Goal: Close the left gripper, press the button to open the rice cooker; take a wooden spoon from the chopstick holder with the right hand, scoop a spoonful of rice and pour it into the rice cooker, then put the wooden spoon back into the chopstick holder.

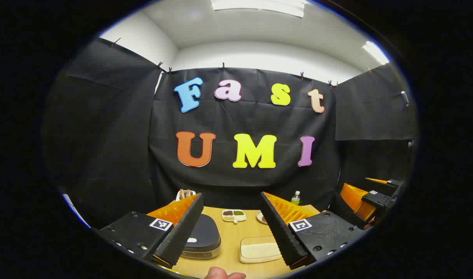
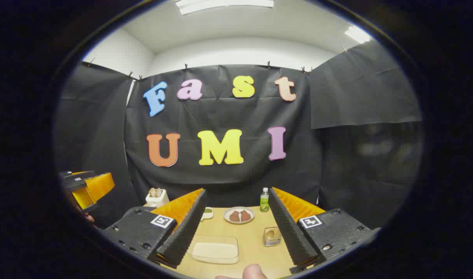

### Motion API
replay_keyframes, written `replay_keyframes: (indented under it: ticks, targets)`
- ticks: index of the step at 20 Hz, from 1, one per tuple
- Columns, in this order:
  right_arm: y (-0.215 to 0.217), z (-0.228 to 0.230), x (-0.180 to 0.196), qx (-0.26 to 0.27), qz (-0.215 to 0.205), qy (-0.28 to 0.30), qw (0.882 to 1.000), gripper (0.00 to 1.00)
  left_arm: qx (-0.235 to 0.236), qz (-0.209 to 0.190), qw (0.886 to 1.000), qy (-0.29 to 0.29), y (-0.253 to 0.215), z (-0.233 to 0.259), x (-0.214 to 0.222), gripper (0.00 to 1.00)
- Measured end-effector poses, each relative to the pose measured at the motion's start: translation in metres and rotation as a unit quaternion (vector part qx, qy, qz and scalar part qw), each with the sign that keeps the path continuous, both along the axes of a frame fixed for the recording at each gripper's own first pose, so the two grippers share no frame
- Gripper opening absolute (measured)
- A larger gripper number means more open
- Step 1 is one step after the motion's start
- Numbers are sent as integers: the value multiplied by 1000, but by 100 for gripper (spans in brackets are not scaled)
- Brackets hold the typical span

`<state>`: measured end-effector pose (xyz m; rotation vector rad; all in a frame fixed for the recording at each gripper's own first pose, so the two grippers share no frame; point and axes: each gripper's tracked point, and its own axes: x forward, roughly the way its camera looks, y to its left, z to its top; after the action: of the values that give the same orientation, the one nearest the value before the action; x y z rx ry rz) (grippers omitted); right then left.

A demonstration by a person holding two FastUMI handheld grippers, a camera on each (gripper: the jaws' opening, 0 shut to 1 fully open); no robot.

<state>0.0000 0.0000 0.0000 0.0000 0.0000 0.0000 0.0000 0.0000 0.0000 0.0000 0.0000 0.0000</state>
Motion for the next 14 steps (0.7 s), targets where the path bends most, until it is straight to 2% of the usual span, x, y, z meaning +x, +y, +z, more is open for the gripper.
replay_keyframes:
  ticks: [5,14]
  targets:
    - [-1,-2,6,1,-2,5,1000,100,13,-10,1000,8,-8,-4,4,94]
    - [10,-4,19,7,1,9,1000,100,19,5,1000,3,7,-4,10,94]
